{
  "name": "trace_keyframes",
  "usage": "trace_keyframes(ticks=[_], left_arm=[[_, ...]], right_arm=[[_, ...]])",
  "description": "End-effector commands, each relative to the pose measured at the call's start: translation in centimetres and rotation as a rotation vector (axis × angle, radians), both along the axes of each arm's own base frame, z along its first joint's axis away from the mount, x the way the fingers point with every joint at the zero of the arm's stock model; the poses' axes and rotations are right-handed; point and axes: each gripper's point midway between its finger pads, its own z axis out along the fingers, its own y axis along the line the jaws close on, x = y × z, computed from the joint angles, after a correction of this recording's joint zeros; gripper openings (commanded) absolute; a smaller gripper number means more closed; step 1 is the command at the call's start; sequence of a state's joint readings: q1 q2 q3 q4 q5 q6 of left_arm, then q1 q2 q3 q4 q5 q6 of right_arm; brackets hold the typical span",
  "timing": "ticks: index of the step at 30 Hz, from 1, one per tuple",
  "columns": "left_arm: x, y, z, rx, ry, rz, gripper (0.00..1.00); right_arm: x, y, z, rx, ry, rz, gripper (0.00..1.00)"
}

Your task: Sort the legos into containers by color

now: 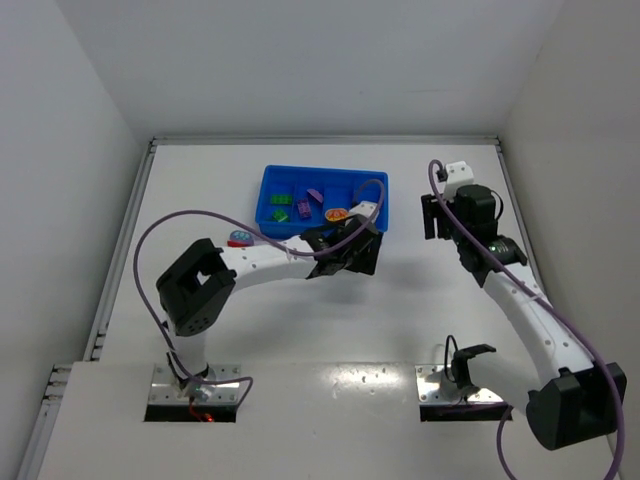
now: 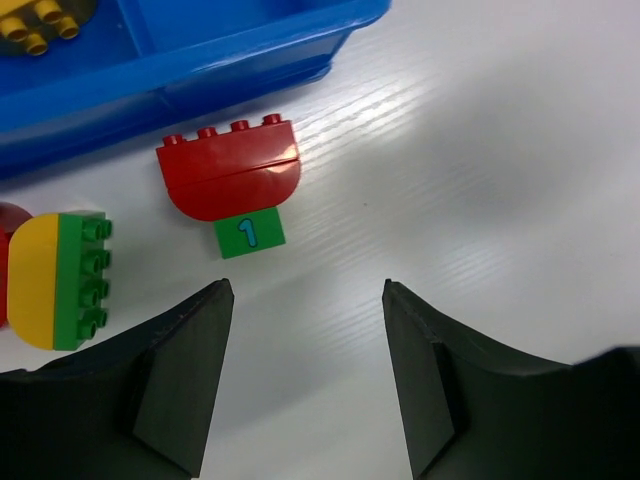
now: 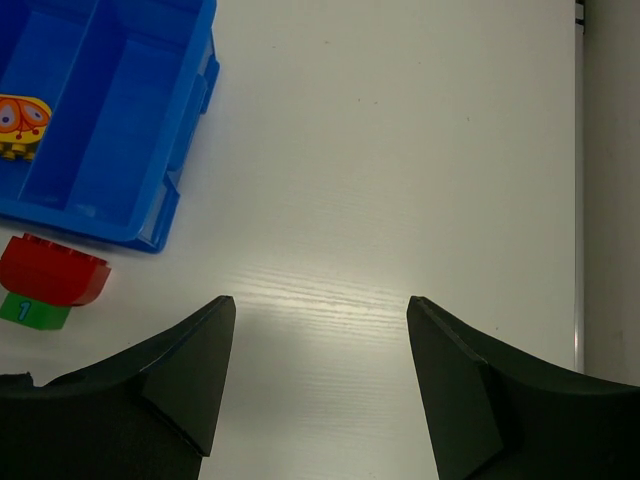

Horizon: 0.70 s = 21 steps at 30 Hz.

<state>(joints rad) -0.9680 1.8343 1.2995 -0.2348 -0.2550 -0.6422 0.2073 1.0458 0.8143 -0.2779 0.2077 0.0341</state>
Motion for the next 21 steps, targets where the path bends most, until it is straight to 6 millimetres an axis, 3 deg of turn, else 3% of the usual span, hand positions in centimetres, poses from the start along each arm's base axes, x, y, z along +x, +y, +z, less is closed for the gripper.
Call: trace_keyframes(ticks=[1, 7, 21], left_arm=[[0.9, 0.3, -0.7, 0.026, -0.012, 0.057, 0.67], [1.4, 0.8, -1.6, 0.058, -0.023, 0.083, 0.67], [2.1, 1.8, -6.0, 0.116, 0.041, 0.106, 0.65]], right_arm=[[-0.2, -0.2, 0.4, 0.024, -0.012, -0.009, 0.71], [-0.3, -0.4, 0.2, 0.036, -0.001, -0.004, 0.71], [0.4, -0.1, 0.1, 0.073, 0.010, 0.018, 0.72]])
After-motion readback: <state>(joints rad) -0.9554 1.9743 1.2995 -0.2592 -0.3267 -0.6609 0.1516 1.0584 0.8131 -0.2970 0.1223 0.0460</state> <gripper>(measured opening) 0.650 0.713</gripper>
